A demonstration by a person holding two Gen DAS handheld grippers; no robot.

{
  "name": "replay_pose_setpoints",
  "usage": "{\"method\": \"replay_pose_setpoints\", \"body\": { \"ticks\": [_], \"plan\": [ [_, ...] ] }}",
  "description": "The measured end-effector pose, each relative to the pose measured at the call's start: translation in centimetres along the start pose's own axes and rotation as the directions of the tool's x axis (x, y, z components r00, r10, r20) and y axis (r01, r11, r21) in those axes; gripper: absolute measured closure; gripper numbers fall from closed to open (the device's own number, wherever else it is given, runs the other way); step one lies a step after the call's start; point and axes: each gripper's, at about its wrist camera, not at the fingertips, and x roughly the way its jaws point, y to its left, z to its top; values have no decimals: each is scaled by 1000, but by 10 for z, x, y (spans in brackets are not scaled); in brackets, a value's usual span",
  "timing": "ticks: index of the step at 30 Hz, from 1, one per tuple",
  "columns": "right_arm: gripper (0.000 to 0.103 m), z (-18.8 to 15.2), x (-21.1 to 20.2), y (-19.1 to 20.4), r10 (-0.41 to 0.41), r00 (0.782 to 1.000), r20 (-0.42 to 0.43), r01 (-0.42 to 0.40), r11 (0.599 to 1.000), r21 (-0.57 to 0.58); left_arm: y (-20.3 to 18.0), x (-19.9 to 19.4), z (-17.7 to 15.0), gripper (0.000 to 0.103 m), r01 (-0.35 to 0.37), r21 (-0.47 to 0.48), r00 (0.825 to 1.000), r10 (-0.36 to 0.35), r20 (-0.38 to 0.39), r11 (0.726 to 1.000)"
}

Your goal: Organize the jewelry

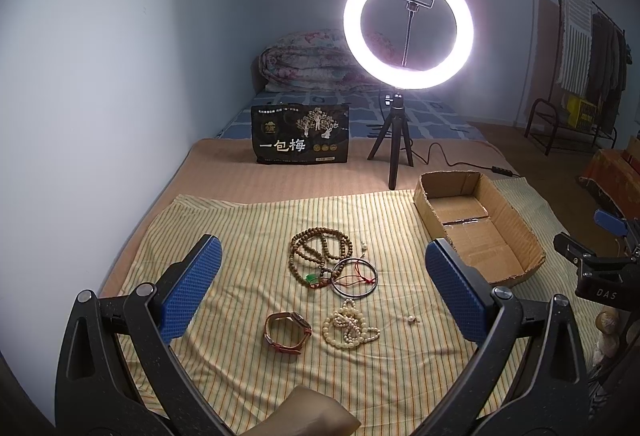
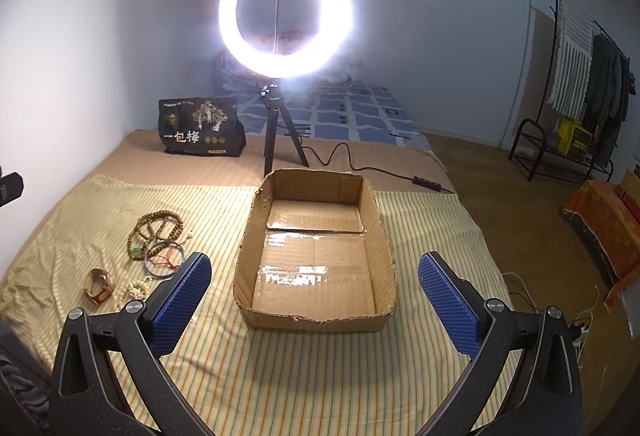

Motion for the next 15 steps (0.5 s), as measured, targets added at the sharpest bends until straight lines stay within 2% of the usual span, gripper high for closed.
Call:
{"method": "replay_pose_setpoints", "body": {
  "ticks": [15],
  "plan": [
    [0, -2, 8, 11, 37, 999, -32, -38, 999, -26, 19, 12, -5, 0, -34, -15, 998, 33, -44, 999]
  ]
}}
